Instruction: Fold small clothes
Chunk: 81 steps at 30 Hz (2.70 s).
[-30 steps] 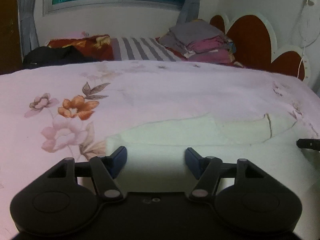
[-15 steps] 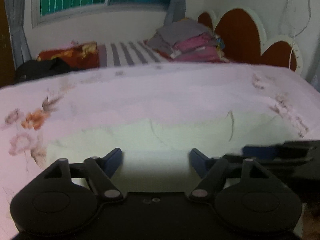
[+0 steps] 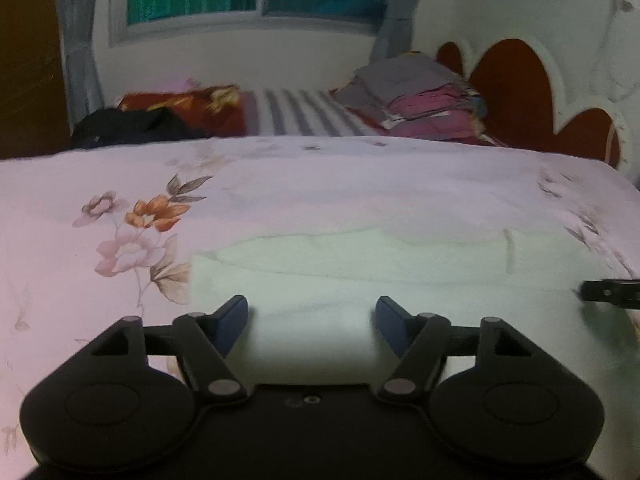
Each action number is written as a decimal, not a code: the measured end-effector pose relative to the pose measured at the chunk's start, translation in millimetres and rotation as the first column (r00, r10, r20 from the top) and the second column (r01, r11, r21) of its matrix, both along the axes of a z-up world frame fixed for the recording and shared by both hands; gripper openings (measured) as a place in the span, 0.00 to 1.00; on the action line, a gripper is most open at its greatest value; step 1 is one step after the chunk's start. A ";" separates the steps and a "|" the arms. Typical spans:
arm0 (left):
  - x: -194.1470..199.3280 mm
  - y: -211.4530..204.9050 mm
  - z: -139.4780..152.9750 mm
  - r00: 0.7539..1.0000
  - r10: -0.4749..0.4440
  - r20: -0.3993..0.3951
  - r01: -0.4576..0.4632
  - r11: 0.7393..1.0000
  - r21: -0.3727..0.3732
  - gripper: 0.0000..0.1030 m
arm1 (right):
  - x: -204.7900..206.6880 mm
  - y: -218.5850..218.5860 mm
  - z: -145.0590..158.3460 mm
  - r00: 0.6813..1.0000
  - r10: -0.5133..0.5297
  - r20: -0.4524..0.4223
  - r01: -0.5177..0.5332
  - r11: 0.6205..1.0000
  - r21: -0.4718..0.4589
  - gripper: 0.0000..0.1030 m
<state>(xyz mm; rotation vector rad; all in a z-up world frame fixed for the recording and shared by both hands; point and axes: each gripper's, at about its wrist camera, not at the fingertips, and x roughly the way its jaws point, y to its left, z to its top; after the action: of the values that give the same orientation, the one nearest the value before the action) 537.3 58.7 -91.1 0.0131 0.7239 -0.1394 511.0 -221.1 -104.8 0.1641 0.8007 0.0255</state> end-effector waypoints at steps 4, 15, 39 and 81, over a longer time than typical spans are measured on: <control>-11.5 -9.0 -20.7 0.997 -0.038 -0.071 0.041 0.998 0.040 0.75 | -16.5 13.1 -8.4 0.999 0.033 -0.019 -0.034 0.998 -0.053 0.40; -47.9 10.2 -11.4 0.998 0.008 -0.056 -0.005 0.998 0.063 0.86 | -62.8 -11.5 10.0 0.998 -0.065 -0.017 0.065 0.997 -0.043 0.45; -322.3 45.7 -6.0 0.984 -0.030 -0.176 0.007 0.992 -0.126 0.47 | -317.8 -80.7 4.5 0.994 0.041 -0.104 -0.004 0.944 0.328 0.45; -209.4 86.8 60.6 0.991 0.120 0.055 -0.058 0.766 -0.640 0.03 | -253.9 -92.9 86.0 0.982 0.076 0.175 -0.164 0.809 0.564 0.03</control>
<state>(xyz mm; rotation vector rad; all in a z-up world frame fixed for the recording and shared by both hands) 327.8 145.5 -30.5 -0.6700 0.5515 -0.2882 257.1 -314.0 -18.8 0.6843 0.6354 0.4040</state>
